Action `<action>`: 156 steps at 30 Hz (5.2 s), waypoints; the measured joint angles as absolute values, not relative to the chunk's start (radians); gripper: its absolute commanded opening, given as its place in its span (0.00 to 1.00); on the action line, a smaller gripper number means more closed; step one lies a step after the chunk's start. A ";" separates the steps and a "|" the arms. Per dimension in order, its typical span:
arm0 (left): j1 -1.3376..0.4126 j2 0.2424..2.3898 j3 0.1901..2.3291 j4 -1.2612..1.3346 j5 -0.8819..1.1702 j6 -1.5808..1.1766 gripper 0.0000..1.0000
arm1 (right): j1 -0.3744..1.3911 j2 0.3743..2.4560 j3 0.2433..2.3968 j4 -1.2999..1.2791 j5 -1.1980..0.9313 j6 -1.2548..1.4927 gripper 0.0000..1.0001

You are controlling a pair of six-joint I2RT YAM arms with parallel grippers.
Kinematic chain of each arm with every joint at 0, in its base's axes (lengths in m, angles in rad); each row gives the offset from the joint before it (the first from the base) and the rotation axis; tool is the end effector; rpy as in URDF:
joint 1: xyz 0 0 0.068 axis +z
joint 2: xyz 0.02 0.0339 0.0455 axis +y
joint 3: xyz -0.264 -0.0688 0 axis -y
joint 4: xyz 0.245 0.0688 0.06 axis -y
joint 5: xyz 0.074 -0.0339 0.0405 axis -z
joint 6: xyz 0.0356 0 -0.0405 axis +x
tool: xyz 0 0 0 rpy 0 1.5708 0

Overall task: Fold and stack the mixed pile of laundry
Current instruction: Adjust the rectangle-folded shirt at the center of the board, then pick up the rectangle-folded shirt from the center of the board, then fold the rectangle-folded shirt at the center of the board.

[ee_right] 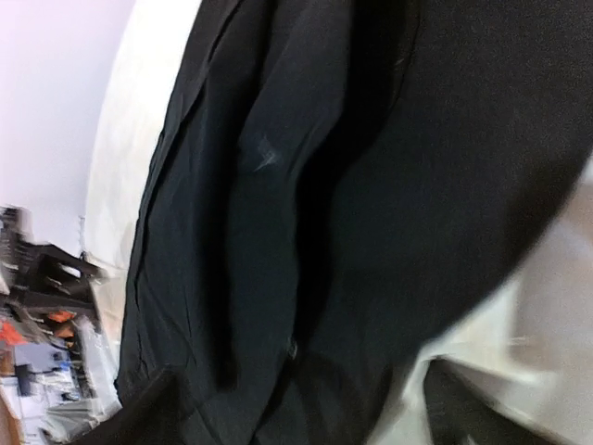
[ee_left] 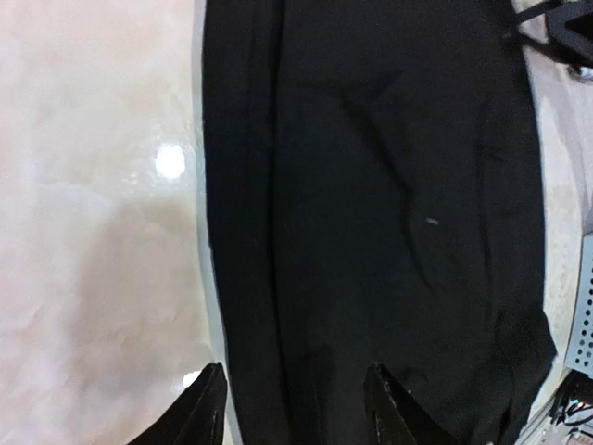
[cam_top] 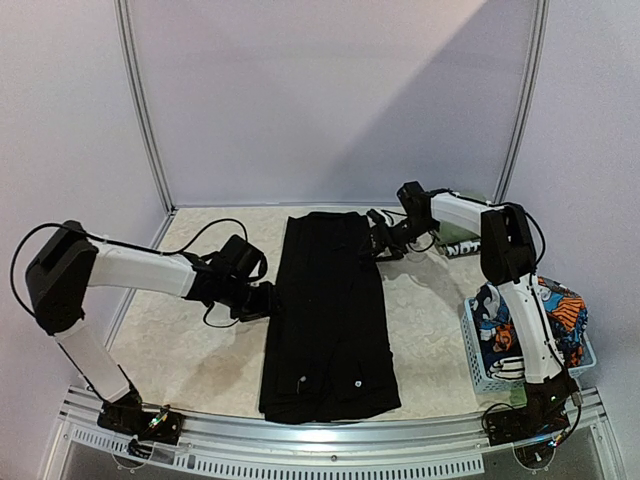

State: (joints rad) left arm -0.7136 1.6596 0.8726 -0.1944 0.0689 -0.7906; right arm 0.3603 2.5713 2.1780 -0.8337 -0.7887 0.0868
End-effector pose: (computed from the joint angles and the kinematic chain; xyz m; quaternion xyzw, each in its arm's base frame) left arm 0.2401 -0.2111 0.1543 -0.0268 0.9560 -0.2224 0.1895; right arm 0.4823 0.2087 0.1243 -0.1891 0.8922 0.4041 0.0701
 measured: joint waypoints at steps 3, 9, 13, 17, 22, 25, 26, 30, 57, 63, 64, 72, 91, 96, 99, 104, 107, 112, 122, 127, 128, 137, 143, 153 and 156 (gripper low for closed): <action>-0.759 1.507 0.875 -0.276 -0.027 -0.717 0.55 | 0.353 2.455 2.041 -0.838 -0.722 0.027 0.99; -0.854 1.226 0.884 -0.413 -0.197 -0.572 0.58 | 0.305 2.110 1.673 -0.802 -0.527 -0.097 0.99; -0.955 1.094 0.830 -0.478 -0.251 -0.519 0.58 | 0.295 1.674 1.277 -0.593 -0.451 -0.188 0.95; -0.999 0.940 0.693 -0.517 -0.242 -0.627 0.57 | 0.302 1.446 1.131 -0.513 -0.573 -0.217 0.74; -1.023 0.900 0.545 -0.543 -0.144 -0.870 0.57 | 0.403 1.473 1.043 -0.554 -0.685 -0.397 0.75; -1.056 0.886 0.471 -0.513 -0.079 -1.018 0.57 | 0.533 1.424 0.896 -0.599 -0.617 -0.524 0.81; -1.062 0.871 0.437 -0.485 -0.052 -1.093 0.57 | 0.580 1.407 0.859 -0.618 -0.589 -0.572 0.81; -1.086 0.841 0.374 -0.431 -0.021 -1.260 0.57 | 0.686 1.391 0.810 -0.651 -0.500 -0.691 0.76; -1.193 1.208 0.371 -0.081 0.039 -1.605 0.47 | 0.868 1.666 1.073 -0.852 -0.630 -0.321 0.72; -1.205 1.212 0.373 -0.084 0.041 -1.628 0.46 | 0.823 1.738 1.068 -0.885 -0.700 -0.153 0.72; -1.205 1.212 0.373 -0.084 0.041 -1.630 0.46 | 0.809 1.754 1.069 -0.895 -0.713 -0.132 0.73; -1.206 1.236 0.393 -0.091 0.046 -1.617 0.45 | 0.759 1.808 0.979 -0.891 -0.757 0.018 0.71; -1.208 1.299 0.418 -0.058 0.070 -1.597 0.26 | 0.759 1.857 0.916 -0.767 -0.890 0.176 0.32; -1.210 1.284 0.416 -0.097 0.056 -1.581 0.09 | 0.759 1.842 0.896 -0.732 -0.852 0.180 0.02; -1.211 1.283 0.417 -0.104 0.045 -1.553 0.00 | 0.759 1.837 0.897 -0.725 -0.830 0.165 0.00; -1.213 1.281 0.446 -0.128 0.028 -1.494 0.00 | 0.759 1.773 0.910 -0.734 -0.813 0.131 0.00; -1.213 1.269 0.471 -0.142 0.005 -1.466 0.00 | 0.758 1.697 0.910 -0.739 -0.809 0.117 0.00; -1.213 1.192 0.498 -0.200 -0.064 -1.415 0.00 | 0.723 1.571 0.922 -0.763 -0.822 0.091 0.00; -1.174 1.169 0.661 -0.264 -0.159 -1.193 0.00 | 0.599 1.553 1.026 -0.788 -0.844 0.036 0.00; -1.078 1.197 0.677 -0.239 -0.173 -1.100 0.00 | 0.559 1.553 1.055 -0.754 -0.844 0.037 0.00; -1.052 1.207 0.679 -0.225 -0.173 -1.084 0.00 | 0.555 1.554 1.060 -0.739 -0.844 0.039 0.00; -0.922 1.387 0.714 -0.002 -0.127 -1.005 0.00 | 0.486 1.630 1.161 -0.575 -0.842 0.079 0.00; -0.860 1.496 0.768 0.162 -0.112 -0.995 0.00 | 0.435 1.745 1.215 -0.473 -0.839 0.115 0.00; -0.727 1.668 0.903 0.291 -0.093 -0.977 0.00 | 0.374 1.891 1.283 -0.323 -0.813 0.189 0.00; -0.702 1.711 0.941 0.302 -0.085 -0.973 0.00 | 0.366 1.938 1.330 -0.283 -0.802 0.205 0.00</action>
State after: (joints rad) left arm -0.7025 1.7115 0.9409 0.3016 -0.0849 -0.9730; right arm 0.3656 1.9381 1.3296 -0.2832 -0.8021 0.2050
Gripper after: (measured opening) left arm 0.008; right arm 0.008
